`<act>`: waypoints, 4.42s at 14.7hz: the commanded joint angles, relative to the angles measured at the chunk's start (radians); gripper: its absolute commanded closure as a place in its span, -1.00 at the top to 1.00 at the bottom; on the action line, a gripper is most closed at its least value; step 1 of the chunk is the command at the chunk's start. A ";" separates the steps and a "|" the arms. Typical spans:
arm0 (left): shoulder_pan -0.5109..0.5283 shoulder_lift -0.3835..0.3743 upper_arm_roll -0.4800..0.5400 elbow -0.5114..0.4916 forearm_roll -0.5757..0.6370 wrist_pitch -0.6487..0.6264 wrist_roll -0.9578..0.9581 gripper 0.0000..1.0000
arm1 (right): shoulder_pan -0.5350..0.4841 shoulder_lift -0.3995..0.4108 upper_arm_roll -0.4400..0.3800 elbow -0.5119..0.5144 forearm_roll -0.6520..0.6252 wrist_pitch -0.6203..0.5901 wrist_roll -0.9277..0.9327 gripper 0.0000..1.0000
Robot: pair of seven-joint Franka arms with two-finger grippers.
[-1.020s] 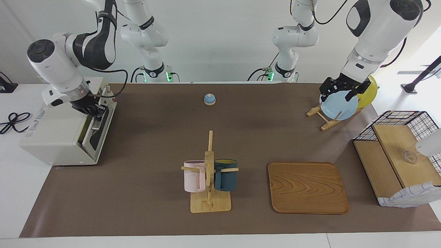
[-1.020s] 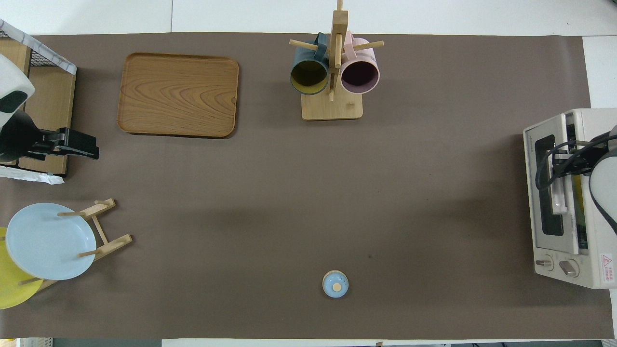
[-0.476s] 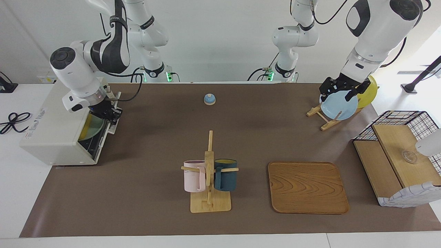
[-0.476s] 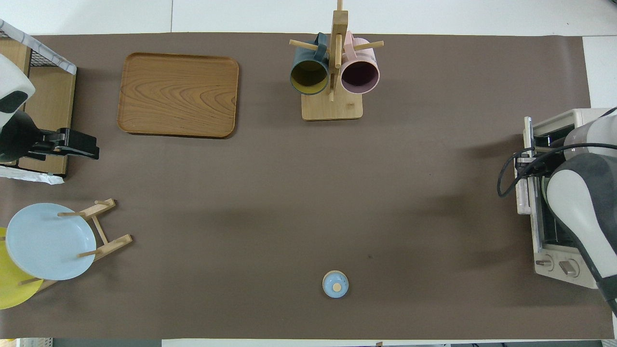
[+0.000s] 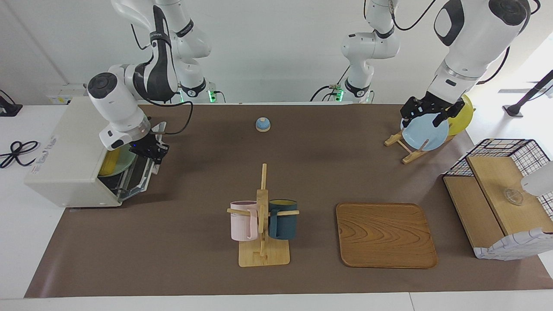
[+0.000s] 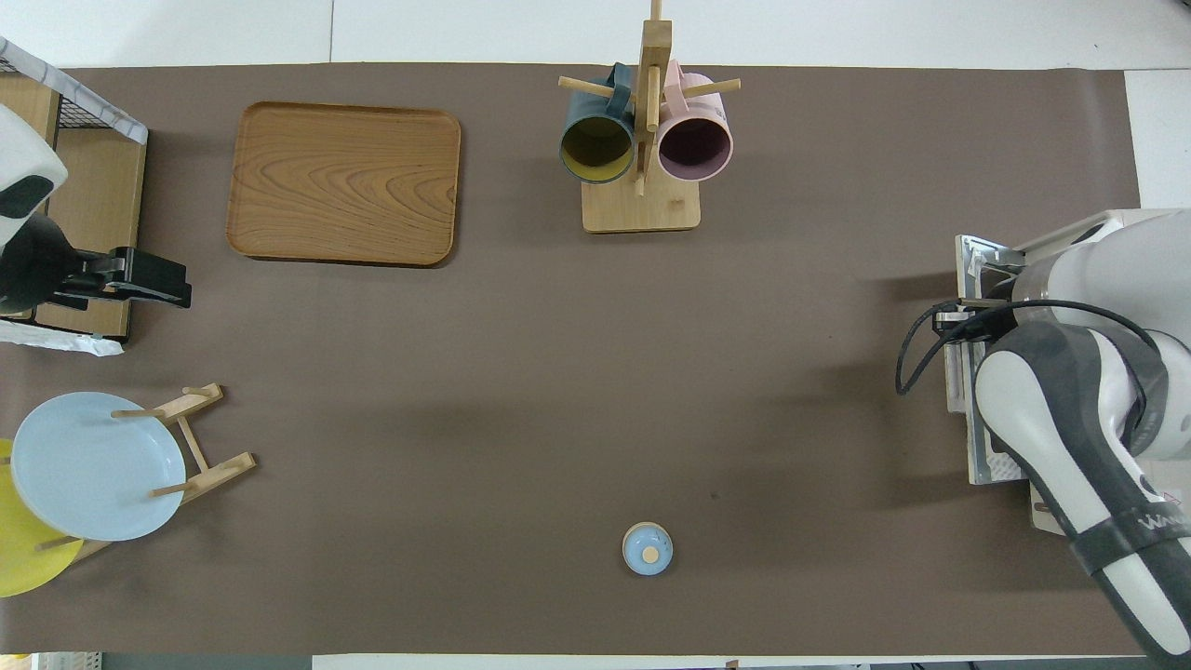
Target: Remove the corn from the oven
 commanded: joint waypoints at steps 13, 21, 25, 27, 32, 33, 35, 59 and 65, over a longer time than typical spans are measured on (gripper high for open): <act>0.000 -0.038 0.000 -0.067 0.009 0.056 -0.003 1.00 | -0.004 0.135 -0.021 -0.050 0.020 0.192 0.006 -1.00; -0.007 -0.041 0.000 -0.078 0.009 0.062 -0.006 1.00 | 0.051 0.144 -0.005 0.006 0.086 0.169 0.015 -1.00; -0.004 -0.042 0.000 -0.076 0.009 0.060 -0.006 1.00 | 0.050 0.118 -0.009 0.138 0.069 -0.055 0.020 -0.51; -0.004 -0.042 0.000 -0.076 0.009 0.067 -0.007 1.00 | 0.037 0.074 -0.014 0.138 0.060 -0.142 0.027 -0.15; -0.004 -0.042 0.000 -0.076 0.009 0.067 -0.006 1.00 | -0.009 0.028 -0.014 0.103 -0.024 -0.224 0.099 -0.14; -0.004 -0.042 0.000 -0.076 0.009 0.067 -0.007 1.00 | -0.009 0.024 -0.015 0.094 -0.027 -0.224 0.101 -0.14; -0.006 -0.041 0.002 -0.076 0.009 0.070 -0.006 1.00 | -0.018 0.023 -0.015 0.086 -0.061 -0.221 0.101 -0.14; -0.004 -0.054 -0.003 -0.104 0.009 0.077 0.004 1.00 | 0.368 0.205 0.000 0.348 -0.172 -0.326 0.430 -1.00; -0.003 -0.053 -0.003 -0.108 0.008 0.083 0.010 1.00 | 0.626 0.498 0.018 0.652 -0.117 -0.293 0.837 -1.00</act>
